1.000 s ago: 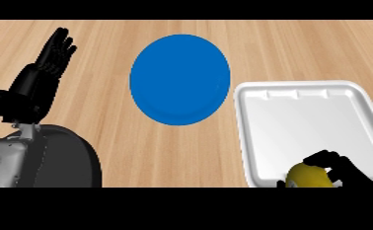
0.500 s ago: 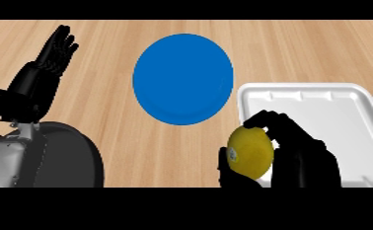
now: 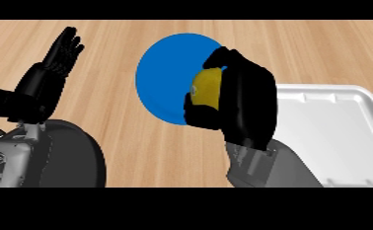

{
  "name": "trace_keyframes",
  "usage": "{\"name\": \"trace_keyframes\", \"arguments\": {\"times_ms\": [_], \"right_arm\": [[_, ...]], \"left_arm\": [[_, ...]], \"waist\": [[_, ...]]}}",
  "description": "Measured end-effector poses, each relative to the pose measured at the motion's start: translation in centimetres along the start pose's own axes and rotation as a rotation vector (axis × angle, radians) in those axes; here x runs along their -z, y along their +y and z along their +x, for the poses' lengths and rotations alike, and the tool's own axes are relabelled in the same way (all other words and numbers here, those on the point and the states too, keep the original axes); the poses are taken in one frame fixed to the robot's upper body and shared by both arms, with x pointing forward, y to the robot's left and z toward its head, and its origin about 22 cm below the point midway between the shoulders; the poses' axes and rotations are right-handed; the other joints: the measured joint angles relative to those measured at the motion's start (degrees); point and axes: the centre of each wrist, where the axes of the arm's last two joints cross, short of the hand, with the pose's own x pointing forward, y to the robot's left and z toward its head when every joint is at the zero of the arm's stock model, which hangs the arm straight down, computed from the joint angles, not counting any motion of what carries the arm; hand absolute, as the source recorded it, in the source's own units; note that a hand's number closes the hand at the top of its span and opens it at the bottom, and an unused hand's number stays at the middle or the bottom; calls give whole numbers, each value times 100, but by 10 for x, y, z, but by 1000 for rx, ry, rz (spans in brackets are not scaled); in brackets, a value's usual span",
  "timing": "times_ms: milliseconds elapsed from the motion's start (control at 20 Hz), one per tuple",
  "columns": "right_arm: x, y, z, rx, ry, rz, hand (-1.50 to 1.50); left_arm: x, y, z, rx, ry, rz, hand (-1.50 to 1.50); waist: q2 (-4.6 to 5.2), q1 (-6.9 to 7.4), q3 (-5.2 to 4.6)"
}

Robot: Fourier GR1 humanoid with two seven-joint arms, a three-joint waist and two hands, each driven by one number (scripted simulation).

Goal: Pick the lemon from the tray and place it in the plate

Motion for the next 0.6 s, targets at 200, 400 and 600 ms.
{"name": "trace_keyframes", "arguments": {"times_ms": [200, 400, 600], "right_arm": [[31, 23, 10, 3, 28, 33, 150], [58, 54, 13, -14, 67, 46, 150], [81, 81, 11, -41, 101, 65, 150]], "left_arm": [[-2, -2, 1, -5, -2, -5, 0], [3, -8, 1, -9, -10, -9, 0], [3, -5, -4, -9, -5, -11, 0]], "waist": [[10, 42, 1], [36, 88, 1], [44, 109, 1]]}}
